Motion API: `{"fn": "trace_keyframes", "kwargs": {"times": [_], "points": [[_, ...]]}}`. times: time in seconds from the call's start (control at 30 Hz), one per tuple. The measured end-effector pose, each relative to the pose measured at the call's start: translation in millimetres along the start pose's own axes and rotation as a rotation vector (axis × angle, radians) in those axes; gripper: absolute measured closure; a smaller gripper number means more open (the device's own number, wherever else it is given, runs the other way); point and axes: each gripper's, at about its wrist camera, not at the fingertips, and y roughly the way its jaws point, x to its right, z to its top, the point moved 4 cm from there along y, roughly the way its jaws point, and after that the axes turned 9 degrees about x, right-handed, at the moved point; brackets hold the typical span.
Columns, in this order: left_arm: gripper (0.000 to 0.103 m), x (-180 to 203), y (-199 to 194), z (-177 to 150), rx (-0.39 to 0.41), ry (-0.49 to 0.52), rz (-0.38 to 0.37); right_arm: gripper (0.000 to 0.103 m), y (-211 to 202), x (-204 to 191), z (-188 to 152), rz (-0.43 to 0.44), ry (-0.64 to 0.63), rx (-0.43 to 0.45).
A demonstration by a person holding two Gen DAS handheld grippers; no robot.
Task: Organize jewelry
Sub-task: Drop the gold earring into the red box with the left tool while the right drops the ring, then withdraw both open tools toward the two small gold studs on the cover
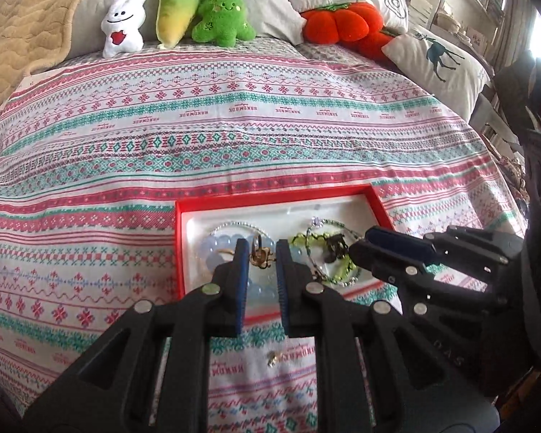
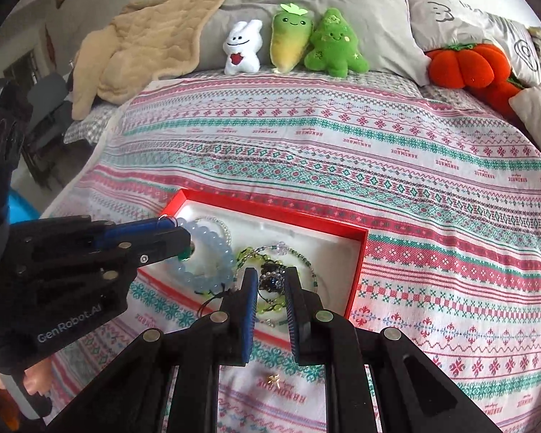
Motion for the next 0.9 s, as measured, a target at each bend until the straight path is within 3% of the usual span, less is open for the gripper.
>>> {"fn": "trace_keyframes", "kwargs": {"times": [0.1,0.3,0.4,0.43,0.47,0.57,0.9], "points": [[0.086,-3.9,6.3,1.5,-0.002,-0.025,0.008,0.087,4.5,4.4,-1.7,-0.002,0.005,-0.008],[0.057,-7.3,-2.6,4.8,-0.001,-0.041,0.026,0.083,1.9,7.9,-0.7,0.004,0.014,-0.008],[0.044,-9.3,-17.8,7.1,0.021,-0.049,0.030,0.062,-6.9,6.2,0.1,-0.001,0.009,0.005],[0.040,-10.2,-21.4,7.1,0.025,-0.053,0.031,0.040,-10.7,5.8,0.3,-0.003,0.010,0.013],[0.035,-11.2,-27.2,6.1,0.028,-0.053,0.032,0.033,-15.1,4.9,0.6,-0.005,0.013,0.028],[0.025,-15.0,-37.8,1.0,0.021,-0.055,0.050,0.033,-27.3,2.6,0.4,-0.011,0.010,0.046],[0.015,-24.2,-55.5,-40.4,-0.074,-0.081,0.094,0.017,-52.4,6.0,-26.8,-0.033,0.022,-0.010]]}}
